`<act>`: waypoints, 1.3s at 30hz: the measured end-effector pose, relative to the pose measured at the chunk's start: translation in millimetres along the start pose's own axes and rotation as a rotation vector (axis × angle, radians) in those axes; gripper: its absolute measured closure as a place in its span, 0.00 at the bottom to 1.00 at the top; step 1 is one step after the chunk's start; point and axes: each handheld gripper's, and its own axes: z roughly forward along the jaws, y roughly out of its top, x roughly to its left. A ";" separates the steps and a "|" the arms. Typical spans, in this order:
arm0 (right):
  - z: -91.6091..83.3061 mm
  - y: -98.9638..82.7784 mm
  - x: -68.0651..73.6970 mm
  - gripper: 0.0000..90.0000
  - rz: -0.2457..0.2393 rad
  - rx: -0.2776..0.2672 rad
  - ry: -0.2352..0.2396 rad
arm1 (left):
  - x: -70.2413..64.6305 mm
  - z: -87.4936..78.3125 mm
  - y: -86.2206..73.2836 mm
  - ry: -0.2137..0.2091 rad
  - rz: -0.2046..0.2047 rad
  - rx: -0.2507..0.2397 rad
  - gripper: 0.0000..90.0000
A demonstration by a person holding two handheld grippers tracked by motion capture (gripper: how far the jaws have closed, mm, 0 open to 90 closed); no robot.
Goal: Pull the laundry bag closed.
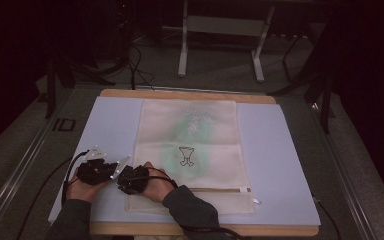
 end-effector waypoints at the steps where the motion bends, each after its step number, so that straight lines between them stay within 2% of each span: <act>1: 0.0 0.4 0.1 0.90 -0.003 0.001 -0.001 | 0.0 -0.2 0.0 0.000 -0.001 -0.002 0.88; 3: -0.3 0.5 0.1 0.90 -0.003 0.000 0.000 | 0.2 -0.5 0.0 0.004 -0.003 -0.003 0.88; 8: -7.9 -1.3 -0.5 0.90 0.016 -0.056 0.013 | 0.1 -1.1 0.3 -0.008 -0.011 -0.013 0.88; 11: -13.1 -2.1 -0.3 0.90 0.019 -0.069 0.014 | -0.4 -1.5 0.6 -0.019 -0.012 -0.017 0.88; 13: -16.0 -3.3 0.5 0.90 0.015 -0.070 0.015 | -0.3 -1.4 0.6 -0.035 -0.018 -0.022 0.89; 18: -25.3 -11.1 2.0 0.90 0.025 -0.090 0.013 | -4.0 0.4 1.4 -0.080 0.003 -0.018 0.92; 28: -31.2 -34.2 1.8 0.90 0.037 -0.076 0.010 | -19.2 12.5 4.9 -0.177 0.087 0.071 0.98; 32: -29.9 -39.4 1.9 0.89 0.045 -0.070 0.020 | -24.1 17.7 4.6 -0.187 0.110 0.125 0.99; 33: -29.9 -39.4 1.9 0.89 0.045 -0.070 0.020 | -24.1 17.7 4.6 -0.187 0.110 0.125 0.99; 35: -30.9 -41.7 0.9 0.85 0.053 -0.074 0.036 | -25.6 20.0 3.8 -0.196 0.124 0.155 0.99; 39: -35.3 -46.0 -0.9 0.82 0.052 -0.066 0.052 | -25.0 20.4 3.9 -0.201 0.116 0.162 0.99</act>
